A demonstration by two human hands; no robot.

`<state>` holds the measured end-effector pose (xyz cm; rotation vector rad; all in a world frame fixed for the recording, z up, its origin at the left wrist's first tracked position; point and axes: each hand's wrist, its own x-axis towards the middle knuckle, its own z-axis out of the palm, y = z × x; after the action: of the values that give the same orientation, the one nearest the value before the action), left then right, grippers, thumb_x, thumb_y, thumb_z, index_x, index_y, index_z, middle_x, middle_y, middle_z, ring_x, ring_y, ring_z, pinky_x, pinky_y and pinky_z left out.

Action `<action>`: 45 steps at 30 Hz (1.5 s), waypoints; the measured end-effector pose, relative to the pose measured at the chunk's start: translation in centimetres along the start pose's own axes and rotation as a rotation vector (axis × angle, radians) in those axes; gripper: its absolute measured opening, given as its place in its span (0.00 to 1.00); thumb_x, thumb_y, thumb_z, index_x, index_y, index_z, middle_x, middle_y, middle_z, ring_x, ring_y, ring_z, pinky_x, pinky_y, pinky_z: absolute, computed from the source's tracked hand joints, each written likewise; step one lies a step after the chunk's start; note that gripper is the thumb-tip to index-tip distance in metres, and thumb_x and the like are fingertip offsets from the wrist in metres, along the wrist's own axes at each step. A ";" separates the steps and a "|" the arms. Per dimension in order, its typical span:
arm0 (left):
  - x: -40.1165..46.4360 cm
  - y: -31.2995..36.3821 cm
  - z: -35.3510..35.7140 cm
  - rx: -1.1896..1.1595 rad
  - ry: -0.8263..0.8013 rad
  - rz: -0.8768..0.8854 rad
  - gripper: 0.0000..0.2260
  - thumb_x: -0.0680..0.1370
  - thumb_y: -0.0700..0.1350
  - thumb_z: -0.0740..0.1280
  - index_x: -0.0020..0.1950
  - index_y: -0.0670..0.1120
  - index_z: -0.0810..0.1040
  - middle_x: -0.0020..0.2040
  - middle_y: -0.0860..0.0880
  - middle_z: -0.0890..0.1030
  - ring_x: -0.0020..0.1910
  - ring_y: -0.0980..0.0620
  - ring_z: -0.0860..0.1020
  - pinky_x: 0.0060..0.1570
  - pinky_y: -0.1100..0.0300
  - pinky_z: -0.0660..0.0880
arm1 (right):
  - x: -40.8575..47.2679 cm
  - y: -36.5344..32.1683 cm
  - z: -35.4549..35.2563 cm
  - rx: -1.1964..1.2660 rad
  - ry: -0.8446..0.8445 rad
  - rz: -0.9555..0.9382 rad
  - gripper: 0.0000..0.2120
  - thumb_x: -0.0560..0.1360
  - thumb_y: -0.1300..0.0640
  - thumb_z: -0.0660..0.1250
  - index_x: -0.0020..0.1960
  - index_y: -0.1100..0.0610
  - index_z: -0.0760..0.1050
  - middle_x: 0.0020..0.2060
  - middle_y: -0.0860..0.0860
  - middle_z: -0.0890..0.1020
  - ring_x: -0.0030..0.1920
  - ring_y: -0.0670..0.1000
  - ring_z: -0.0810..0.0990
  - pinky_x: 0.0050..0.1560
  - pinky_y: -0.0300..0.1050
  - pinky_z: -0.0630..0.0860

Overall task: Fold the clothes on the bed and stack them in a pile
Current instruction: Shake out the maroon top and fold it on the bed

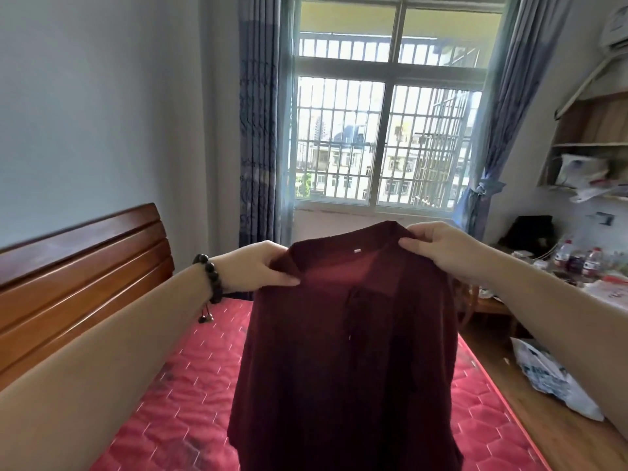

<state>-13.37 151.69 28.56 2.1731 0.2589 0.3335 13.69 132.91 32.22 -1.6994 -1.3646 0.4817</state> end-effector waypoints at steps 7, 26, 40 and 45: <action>0.2 -3.1 -1.4 -0.036 0.572 0.135 0.06 0.75 0.39 0.70 0.47 0.37 0.84 0.47 0.40 0.82 0.44 0.48 0.81 0.49 0.55 0.79 | 0.3 0.3 4.1 -0.116 0.240 -0.102 0.06 0.76 0.64 0.67 0.45 0.66 0.80 0.40 0.61 0.82 0.41 0.51 0.76 0.47 0.45 0.71; -5.7 -1.6 -1.3 0.001 0.546 0.182 0.11 0.76 0.37 0.69 0.40 0.51 0.84 0.37 0.52 0.84 0.38 0.58 0.81 0.41 0.68 0.76 | -7.3 -2.6 7.5 -0.018 0.231 -0.157 0.08 0.80 0.64 0.60 0.51 0.71 0.72 0.39 0.62 0.77 0.41 0.52 0.75 0.46 0.46 0.73; -16.4 7.1 8.9 0.203 0.466 0.122 0.09 0.80 0.43 0.64 0.42 0.43 0.79 0.35 0.44 0.80 0.34 0.56 0.76 0.37 0.64 0.74 | -22.5 -3.8 3.4 -0.131 0.107 -0.114 0.05 0.76 0.60 0.68 0.42 0.59 0.76 0.35 0.57 0.81 0.32 0.50 0.77 0.34 0.42 0.74; -18.6 8.1 10.8 -0.619 0.288 0.014 0.08 0.76 0.43 0.66 0.48 0.38 0.80 0.41 0.44 0.84 0.39 0.51 0.82 0.41 0.59 0.80 | -25.3 -4.1 4.2 0.489 0.075 -0.015 0.02 0.73 0.58 0.67 0.42 0.56 0.77 0.37 0.56 0.82 0.33 0.51 0.80 0.36 0.43 0.79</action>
<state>-26.84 133.19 26.44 1.5160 0.2587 0.6432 0.08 111.29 27.81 -1.2913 -1.0933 0.6736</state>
